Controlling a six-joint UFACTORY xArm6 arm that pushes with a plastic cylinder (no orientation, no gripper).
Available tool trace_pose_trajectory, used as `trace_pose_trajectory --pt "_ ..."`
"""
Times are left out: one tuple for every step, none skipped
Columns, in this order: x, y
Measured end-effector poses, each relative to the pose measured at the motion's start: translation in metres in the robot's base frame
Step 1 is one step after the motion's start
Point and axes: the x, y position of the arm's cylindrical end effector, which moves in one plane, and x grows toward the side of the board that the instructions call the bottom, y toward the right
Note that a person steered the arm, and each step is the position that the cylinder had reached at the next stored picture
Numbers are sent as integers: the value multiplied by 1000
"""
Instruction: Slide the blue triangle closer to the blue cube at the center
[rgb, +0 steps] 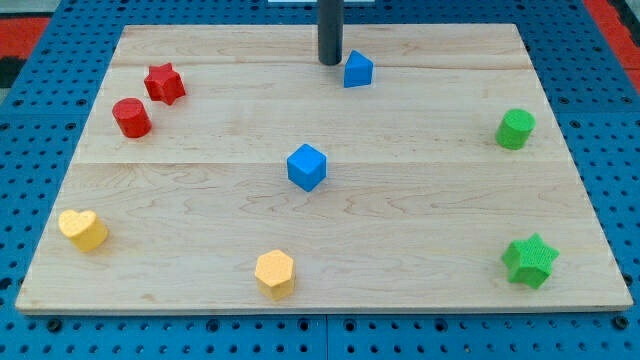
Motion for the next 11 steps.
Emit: trace_pose_trajectory --pt "-15 55" --pt "11 60" --pt "23 43" --pt "33 6" --pt "43 -23" --pt "69 -26" --pt "96 -26" --pt "120 -26" --pt "140 -25" --pt "154 -24" --pt "136 -62"
